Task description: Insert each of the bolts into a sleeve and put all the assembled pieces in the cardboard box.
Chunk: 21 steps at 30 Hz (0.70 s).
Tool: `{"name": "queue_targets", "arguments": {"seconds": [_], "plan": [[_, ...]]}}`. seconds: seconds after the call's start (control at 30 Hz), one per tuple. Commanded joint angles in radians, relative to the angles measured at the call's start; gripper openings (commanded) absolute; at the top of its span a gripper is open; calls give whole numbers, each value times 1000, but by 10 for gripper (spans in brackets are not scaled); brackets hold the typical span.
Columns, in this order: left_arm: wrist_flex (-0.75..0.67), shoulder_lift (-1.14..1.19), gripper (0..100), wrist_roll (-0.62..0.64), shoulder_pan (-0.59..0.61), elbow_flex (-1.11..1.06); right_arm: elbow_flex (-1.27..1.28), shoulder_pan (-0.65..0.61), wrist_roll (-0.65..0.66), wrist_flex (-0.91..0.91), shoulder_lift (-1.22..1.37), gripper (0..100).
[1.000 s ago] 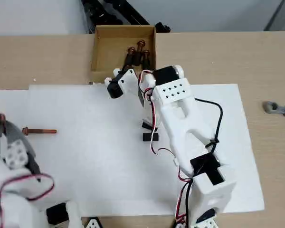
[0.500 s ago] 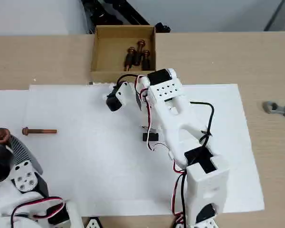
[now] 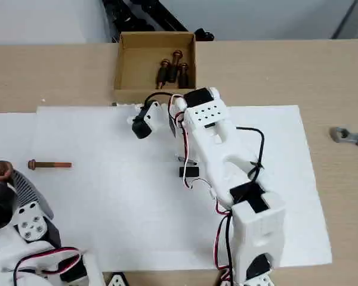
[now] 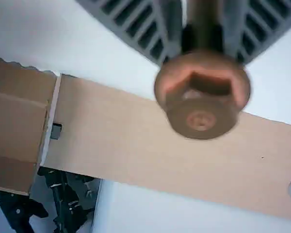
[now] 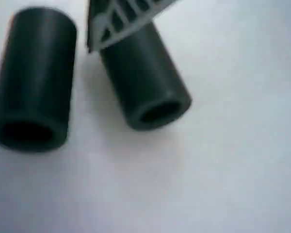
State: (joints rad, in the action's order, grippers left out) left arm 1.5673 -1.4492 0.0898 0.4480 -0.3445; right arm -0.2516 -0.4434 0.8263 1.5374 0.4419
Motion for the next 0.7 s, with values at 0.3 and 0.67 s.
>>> {"name": "queue_targets", "arguments": {"seconds": [0.3, 0.67], "plan": [[-26, -3, 6, -2, 0, -2, -51, -5, 3, -59, 105, 205], [-26, -3, 6, -6, 0, -4, -49, -24, -38, -82, 182, 125]]}}
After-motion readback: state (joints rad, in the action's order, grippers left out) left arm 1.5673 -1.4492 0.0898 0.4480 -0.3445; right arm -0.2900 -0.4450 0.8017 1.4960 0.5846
